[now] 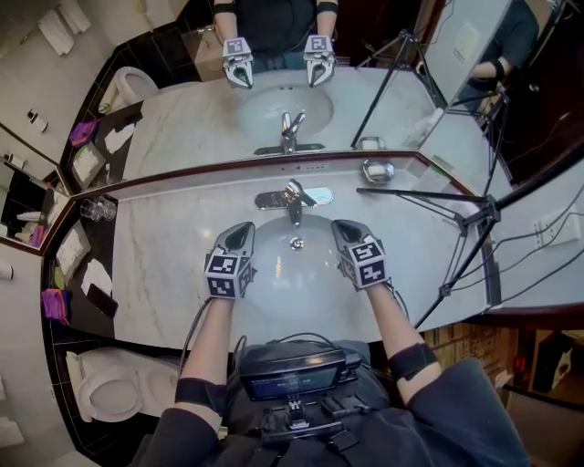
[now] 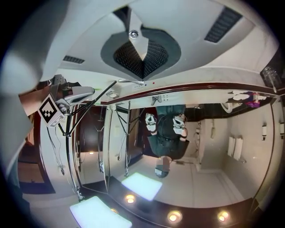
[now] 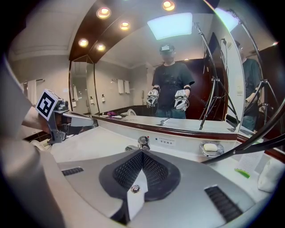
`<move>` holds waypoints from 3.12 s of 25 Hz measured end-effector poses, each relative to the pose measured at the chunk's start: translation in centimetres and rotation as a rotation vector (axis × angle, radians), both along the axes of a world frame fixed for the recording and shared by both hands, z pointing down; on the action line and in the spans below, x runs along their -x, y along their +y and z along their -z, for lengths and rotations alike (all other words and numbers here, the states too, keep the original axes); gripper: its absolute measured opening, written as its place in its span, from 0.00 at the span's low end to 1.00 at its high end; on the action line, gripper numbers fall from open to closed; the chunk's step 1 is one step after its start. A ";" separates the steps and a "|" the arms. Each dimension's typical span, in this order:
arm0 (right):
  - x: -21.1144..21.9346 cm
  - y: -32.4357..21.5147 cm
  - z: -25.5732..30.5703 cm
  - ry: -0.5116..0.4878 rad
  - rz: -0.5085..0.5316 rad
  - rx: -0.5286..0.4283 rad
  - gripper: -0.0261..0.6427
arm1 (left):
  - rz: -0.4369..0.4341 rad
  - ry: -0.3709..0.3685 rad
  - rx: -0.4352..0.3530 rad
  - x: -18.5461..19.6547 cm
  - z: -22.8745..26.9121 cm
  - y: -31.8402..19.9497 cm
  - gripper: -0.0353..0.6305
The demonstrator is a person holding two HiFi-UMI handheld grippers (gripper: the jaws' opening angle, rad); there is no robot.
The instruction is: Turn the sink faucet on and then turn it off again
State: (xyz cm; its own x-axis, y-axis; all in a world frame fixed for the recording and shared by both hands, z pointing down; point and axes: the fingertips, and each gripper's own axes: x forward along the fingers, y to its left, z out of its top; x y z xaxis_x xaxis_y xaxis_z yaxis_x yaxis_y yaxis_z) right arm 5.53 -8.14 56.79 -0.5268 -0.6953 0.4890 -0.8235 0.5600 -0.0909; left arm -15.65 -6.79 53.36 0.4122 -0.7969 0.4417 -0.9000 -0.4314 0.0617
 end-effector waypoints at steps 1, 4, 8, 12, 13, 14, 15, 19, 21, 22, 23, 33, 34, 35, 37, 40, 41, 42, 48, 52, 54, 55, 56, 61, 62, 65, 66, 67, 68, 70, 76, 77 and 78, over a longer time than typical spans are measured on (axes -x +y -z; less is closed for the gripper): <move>-0.1 0.2 0.0 0.002 -0.002 0.003 0.07 | 0.002 0.001 -0.003 0.1 0.1 0.1 0.05; 0.0 0.7 -0.2 0.001 -0.004 0.005 0.07 | 0.004 -0.006 0.004 0.5 0.0 0.8 0.05; 0.0 1.2 -0.5 0.000 -0.006 0.012 0.07 | -0.001 -0.033 -0.010 0.6 0.3 1.2 0.05; -0.3 1.3 -0.9 0.030 0.005 0.000 0.07 | -0.004 -0.054 -0.024 0.3 0.3 1.0 0.05; -0.1 1.4 -0.9 0.048 0.019 -0.008 0.07 | -0.001 -0.053 -0.021 0.4 0.2 1.0 0.05; 0.2 1.5 -0.7 0.067 0.034 -0.017 0.07 | 0.003 -0.051 -0.017 0.5 0.1 1.0 0.05; 0.5 1.5 -0.3 0.088 0.046 -0.028 0.07 | 0.005 -0.048 -0.012 0.5 -0.1 1.0 0.05; 1.0 0.9 -0.6 0.233 0.095 -0.098 0.08 | 0.005 -0.031 -0.005 0.3 -0.3 0.8 0.05; 1.4 0.5 -1.7 0.347 0.145 -0.142 0.09 | 0.005 -0.037 -0.006 0.4 -0.5 0.6 0.05; 1.7 0.4 -2.1 0.409 0.182 -0.166 0.12 | 0.004 -0.038 -0.005 0.4 -0.7 0.5 0.05; 2.1 0.2 -2.5 0.472 0.223 -0.193 0.14 | 0.001 -0.035 -0.003 0.4 -0.7 0.4 0.05; 4.3 -3.2 -4.3 0.800 0.442 -0.345 0.32 | -0.011 -0.038 0.026 0.6 -2.2 -0.7 0.05; 4.5 -3.6 -4.3 0.823 0.455 -0.359 0.32 | -0.012 -0.038 0.031 0.6 -2.4 -0.9 0.05; 4.7 -4.0 -4.5 0.845 0.467 -0.370 0.32 | -0.013 -0.039 0.035 0.5 -2.6 -1.1 0.05; 5.0 -4.8 -4.9 0.885 0.490 -0.382 0.36 | -0.019 -0.040 0.037 0.4 -2.8 -1.4 0.05; 5.7 -5.8 -5.7 0.945 0.522 -0.403 0.36 | -0.030 -0.042 0.042 0.0 -3.1 -1.8 0.05; 6.0 -6.0 -6.1 0.963 0.538 -0.407 0.36 | -0.034 -0.045 0.042 0.0 -3.3 -2.0 0.05; 6.2 -6.2 -6.6 0.982 0.554 -0.405 0.36 | -0.037 -0.047 0.041 0.0 -3.4 -2.1 0.05; 6.8 -7.8 -8.5 1.034 0.584 -0.386 0.36 | -0.033 -0.043 0.058 0.1 -4.1 -2.4 0.05; 7.1 -9.3 -8.7 1.036 0.572 -0.374 0.36 | -0.030 -0.042 0.076 0.3 -4.7 -2.6 0.05; 7.4 -9.8 -8.8 1.045 0.579 -0.374 0.36 | -0.031 -0.039 0.081 0.3 -5.1 -2.8 0.05; 7.5 -10.0 -8.9 1.049 0.581 -0.371 0.35 | -0.032 -0.038 0.084 0.4 -5.3 -2.8 0.05; 7.6 -10.2 -8.9 1.052 0.582 -0.367 0.35 | -0.033 -0.038 0.086 0.4 -5.4 -2.8 0.05; 8.3 -11.3 -8.7 1.056 0.566 -0.358 0.35 | -0.035 -0.039 0.097 0.3 -6.0 -3.1 0.05; 8.3 -11.5 -8.6 1.060 0.564 -0.358 0.35 | -0.035 -0.039 0.099 0.4 -6.1 -3.2 0.05; 8.4 -11.8 -8.4 1.064 0.558 -0.366 0.34 | -0.034 -0.041 0.109 0.7 -6.4 -3.2 0.05; 8.5 -11.9 -8.3 1.067 0.556 -0.367 0.34 | -0.034 -0.041 0.112 0.8 -6.5 -3.2 0.05; 8.5 -12.0 -8.3 1.070 0.554 -0.367 0.34 | -0.035 -0.040 0.111 0.8 -6.6 -3.3 0.05; 8.5 -12.0 -8.3 1.070 0.553 -0.365 0.34 | -0.037 -0.037 0.109 0.7 -6.4 -3.4 0.05; 8.5 -12.0 -8.3 1.066 0.552 -0.360 0.34 | -0.046 -0.029 0.109 0.2 -6.0 -3.4 0.05; 9.0 -12.2 -7.5 1.031 0.562 -0.348 0.35 | -0.041 -0.044 0.119 0.4 -6.6 -3.3 0.05; 9.1 -12.2 -7.2 1.023 0.568 -0.347 0.34 | -0.044 -0.037 0.113 0.1 -6.4 -3.3 0.05; 9.1 -12.2 -7.2 1.018 0.575 -0.344 0.35 | -0.047 -0.033 0.110 0.0 -6.2 -3.3 0.05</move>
State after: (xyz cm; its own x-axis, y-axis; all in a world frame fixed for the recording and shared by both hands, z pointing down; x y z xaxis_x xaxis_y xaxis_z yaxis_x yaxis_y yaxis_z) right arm -3.61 -20.36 64.03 -0.2838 -0.6613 0.6944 -0.0558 0.7343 0.6765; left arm -15.62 -10.12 59.59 0.4318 -0.7230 0.5393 -0.8813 -0.4655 0.0816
